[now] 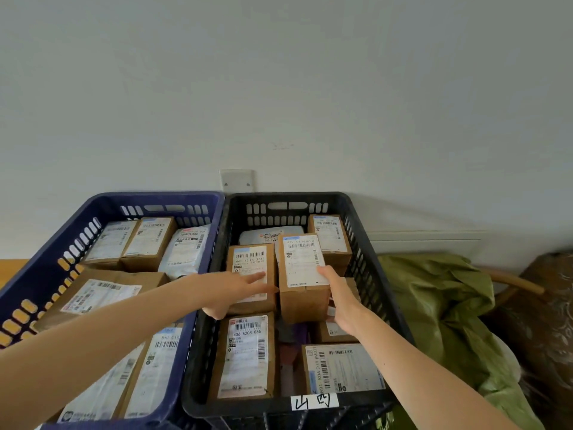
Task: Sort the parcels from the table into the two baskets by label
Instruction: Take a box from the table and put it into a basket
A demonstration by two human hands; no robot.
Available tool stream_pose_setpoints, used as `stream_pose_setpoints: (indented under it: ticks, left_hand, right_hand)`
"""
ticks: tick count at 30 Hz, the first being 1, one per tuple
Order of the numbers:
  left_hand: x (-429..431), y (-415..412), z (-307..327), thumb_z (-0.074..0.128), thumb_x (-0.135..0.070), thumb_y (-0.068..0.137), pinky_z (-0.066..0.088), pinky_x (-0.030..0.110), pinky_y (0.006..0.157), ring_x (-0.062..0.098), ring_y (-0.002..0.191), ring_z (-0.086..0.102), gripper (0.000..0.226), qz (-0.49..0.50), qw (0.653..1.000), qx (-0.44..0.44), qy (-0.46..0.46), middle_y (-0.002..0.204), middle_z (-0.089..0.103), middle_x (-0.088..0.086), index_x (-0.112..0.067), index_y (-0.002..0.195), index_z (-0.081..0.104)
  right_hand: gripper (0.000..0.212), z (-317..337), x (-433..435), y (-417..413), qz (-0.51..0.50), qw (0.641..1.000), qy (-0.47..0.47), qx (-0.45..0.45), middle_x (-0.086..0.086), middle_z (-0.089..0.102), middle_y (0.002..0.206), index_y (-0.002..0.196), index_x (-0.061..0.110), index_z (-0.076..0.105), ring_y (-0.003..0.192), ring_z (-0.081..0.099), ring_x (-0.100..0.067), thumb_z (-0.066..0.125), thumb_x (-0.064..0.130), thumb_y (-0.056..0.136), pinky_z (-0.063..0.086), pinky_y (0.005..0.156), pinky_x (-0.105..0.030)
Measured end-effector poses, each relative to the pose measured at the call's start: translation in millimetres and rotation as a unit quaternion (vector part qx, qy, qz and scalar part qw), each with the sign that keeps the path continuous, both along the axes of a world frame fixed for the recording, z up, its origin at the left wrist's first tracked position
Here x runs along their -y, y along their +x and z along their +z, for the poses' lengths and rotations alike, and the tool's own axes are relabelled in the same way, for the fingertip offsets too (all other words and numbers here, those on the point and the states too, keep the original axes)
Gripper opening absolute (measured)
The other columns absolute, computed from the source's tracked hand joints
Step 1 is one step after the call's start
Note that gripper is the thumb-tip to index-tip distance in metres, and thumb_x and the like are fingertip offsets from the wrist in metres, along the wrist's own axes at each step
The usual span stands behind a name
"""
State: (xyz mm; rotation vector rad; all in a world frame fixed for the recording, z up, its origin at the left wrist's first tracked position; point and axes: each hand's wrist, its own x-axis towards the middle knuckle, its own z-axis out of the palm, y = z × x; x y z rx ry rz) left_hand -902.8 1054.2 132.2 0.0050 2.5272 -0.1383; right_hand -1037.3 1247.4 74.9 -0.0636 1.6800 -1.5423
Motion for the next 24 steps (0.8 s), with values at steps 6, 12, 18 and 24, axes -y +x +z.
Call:
stream_pose_setpoints:
  ticks: [6,12,18,24]
  left_hand:
    - [-8.8,-16.4,-29.4,0.062,-0.039,0.09,0.038,0.036,0.109,0.026,0.136,0.037,0.083,0.131,0.976,-0.13,0.116,0.156,0.025,0.009,-0.016,0.153,0.014]
    - [-10.5,-33.1,-21.1,0.078,-0.053,0.071,0.004,0.059,0.118,0.038,0.145,-0.016,0.134,0.172,0.979,-0.081,0.075,0.159,-0.022,0.012,-0.018,0.149,-0.024]
    - [9.5,-39.4,-22.0,0.085,-0.059,0.054,-0.01,0.061,0.114,0.036,0.141,-0.028,0.152,0.17,0.983,-0.055,0.037,0.153,-0.036,0.008,-0.027,0.145,-0.033]
    - [10.8,-41.7,-27.9,0.084,-0.063,0.052,-0.007,0.059,0.114,0.032,0.14,-0.032,0.154,0.19,0.967,-0.083,0.145,0.154,-0.035,0.0,-0.03,0.142,-0.036]
  right_hand:
    - [0.038,-2.4,3.5,3.7,0.028,0.998,0.031,-0.053,0.003,0.058,0.125,0.127,0.031,0.047,0.113,0.052,-0.017,0.05,0.05,0.094,0.041,0.101,-0.046]
    - [0.032,3.2,1.2,8.7,0.037,0.997,0.024,-0.061,0.003,0.059,0.12,0.126,0.029,0.046,0.102,0.054,-0.011,0.049,0.043,0.097,0.044,0.084,-0.035]
    - [0.036,2.8,1.9,9.3,0.067,0.993,0.03,-0.092,0.005,0.057,0.125,0.133,0.026,0.043,0.108,0.05,-0.01,0.044,0.04,0.1,0.04,0.096,-0.036]
    - [0.029,-0.9,4.3,5.2,0.081,0.993,0.018,-0.078,0.004,0.056,0.132,0.129,0.032,0.044,0.126,0.048,-0.019,0.04,0.039,0.101,0.033,0.113,-0.05]
